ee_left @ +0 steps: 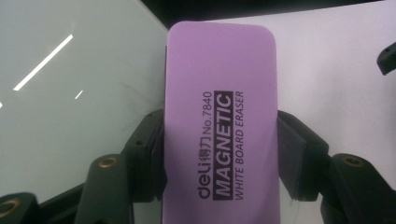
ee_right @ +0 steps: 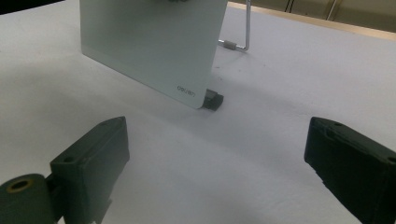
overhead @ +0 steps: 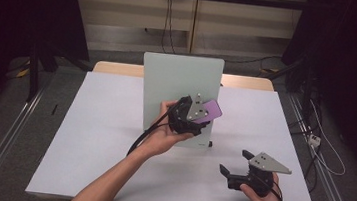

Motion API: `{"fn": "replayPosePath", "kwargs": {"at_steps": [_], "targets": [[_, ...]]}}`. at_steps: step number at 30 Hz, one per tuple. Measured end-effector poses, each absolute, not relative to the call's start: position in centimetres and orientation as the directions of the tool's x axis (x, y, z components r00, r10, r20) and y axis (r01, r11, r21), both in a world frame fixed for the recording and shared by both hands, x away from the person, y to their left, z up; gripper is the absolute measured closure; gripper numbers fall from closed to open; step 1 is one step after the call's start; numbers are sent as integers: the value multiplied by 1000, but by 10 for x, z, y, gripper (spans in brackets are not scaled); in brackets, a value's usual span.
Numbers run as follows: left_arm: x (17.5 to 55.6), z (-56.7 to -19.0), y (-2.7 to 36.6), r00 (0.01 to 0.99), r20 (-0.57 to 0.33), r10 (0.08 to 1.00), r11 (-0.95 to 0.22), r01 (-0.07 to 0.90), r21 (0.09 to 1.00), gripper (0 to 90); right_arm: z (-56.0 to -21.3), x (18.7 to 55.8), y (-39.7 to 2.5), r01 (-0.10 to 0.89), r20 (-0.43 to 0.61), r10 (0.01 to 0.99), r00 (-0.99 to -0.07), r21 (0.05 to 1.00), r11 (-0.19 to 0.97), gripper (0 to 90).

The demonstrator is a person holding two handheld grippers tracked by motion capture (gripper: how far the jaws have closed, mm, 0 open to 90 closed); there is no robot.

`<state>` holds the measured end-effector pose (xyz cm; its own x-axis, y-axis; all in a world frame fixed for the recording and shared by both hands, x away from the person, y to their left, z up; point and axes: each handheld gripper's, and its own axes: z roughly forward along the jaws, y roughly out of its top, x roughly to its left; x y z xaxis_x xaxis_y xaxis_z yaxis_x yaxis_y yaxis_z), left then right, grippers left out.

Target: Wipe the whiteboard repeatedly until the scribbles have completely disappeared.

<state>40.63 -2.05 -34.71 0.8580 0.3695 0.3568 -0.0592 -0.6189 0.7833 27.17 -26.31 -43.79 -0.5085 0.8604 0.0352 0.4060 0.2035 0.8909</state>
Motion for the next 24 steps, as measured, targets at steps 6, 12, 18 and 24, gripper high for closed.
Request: {"fn": "replayPosePath", "kwargs": {"at_steps": [6, 12, 18, 24], "targets": [[412, -331, -6, 833, 379, 403, -609, -65, 790, 411, -438, 272, -263, 400, 33, 859, -510, 893, 204, 65], [417, -317, 10, 809, 386, 444, -589, -61, 806, 411, -438, 272, -263, 404, 37, 860, -509, 892, 201, 65], [414, -322, 12, 794, 426, 434, -616, -84, 783, 411, -438, 272, -263, 405, 35, 860, -508, 892, 203, 65], [408, -339, 10, 805, 432, 407, -634, -91, 768, 410, -438, 273, -263, 404, 34, 861, -507, 892, 203, 65]]}}
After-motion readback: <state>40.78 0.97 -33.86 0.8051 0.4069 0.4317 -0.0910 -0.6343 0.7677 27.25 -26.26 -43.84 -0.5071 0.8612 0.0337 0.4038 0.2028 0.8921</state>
